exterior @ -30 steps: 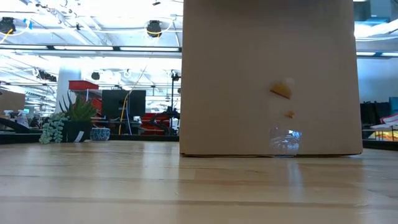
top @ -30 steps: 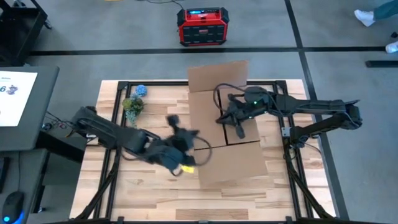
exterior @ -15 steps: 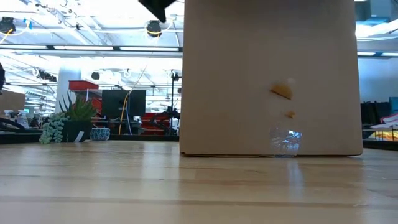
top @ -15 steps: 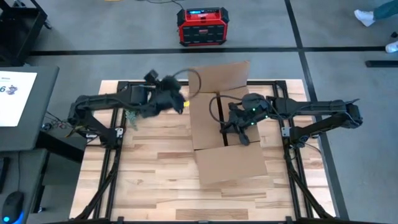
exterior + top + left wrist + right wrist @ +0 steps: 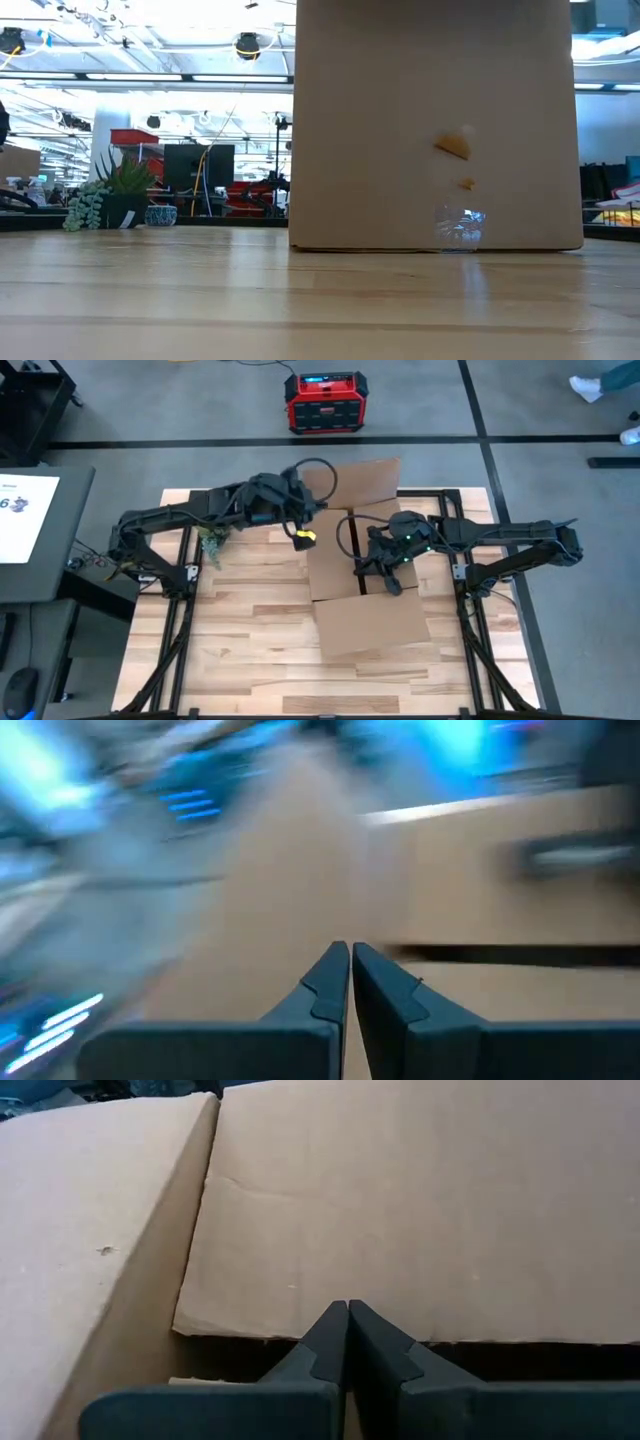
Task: Wrap mug
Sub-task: Close the cardboard box
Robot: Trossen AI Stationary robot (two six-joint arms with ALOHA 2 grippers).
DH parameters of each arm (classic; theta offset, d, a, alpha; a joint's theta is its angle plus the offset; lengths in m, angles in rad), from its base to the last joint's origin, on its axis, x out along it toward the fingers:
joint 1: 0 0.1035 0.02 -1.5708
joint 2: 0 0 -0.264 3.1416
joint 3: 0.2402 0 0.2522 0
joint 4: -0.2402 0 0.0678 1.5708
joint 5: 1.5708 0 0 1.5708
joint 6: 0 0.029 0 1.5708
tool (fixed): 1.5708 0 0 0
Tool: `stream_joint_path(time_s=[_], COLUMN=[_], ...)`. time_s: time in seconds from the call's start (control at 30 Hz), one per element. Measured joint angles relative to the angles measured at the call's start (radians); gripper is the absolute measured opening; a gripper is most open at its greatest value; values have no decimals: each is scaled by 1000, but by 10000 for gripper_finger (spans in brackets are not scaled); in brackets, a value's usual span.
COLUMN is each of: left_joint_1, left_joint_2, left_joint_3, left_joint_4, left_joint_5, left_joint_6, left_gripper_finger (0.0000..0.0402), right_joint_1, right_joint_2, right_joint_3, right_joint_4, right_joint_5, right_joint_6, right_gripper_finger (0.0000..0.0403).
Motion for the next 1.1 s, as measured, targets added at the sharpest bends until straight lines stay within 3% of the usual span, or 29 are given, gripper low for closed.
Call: stream_joint_path(time_s=[0.1,0.17,0.3,0.37,0.47,0.67,0.8,0.87,1.1], left_joint_1=[1,50,204,252,270,197,169,165,152], left_joint_2=[-37,-50,-31,-13,11,12,10,12,55], left_joint_3=[3,4,-2,-30,-86,-136,-136,-136,-139], left_joint_4=[-75,-191,-440,-410,-233,121,174,135,-44], left_joint_5=[-376,-413,-293,-293,-247,159,465,566,561], left_joint_6=[-66,-175,-410,-416,-284,5,5,-24,-72], left_gripper_finger=[0,0,0,0,0,0,0,0,0], right_joint_1=[0,0,-1,-1,-1,-1,-1,1,71], right_joint_2=[0,0,0,0,0,0,0,0,-8], right_joint_3=[0,0,0,0,0,-1,-1,-1,17], right_joint_4=[0,0,4,6,7,-2,2,1,-17], right_joint_5=[0,0,0,0,0,1,1,2,0], right_joint_6=[0,0,-1,-1,-1,-2,3,4,16], right_gripper_finger=[0,0,0,0,0,0,0,0,0])
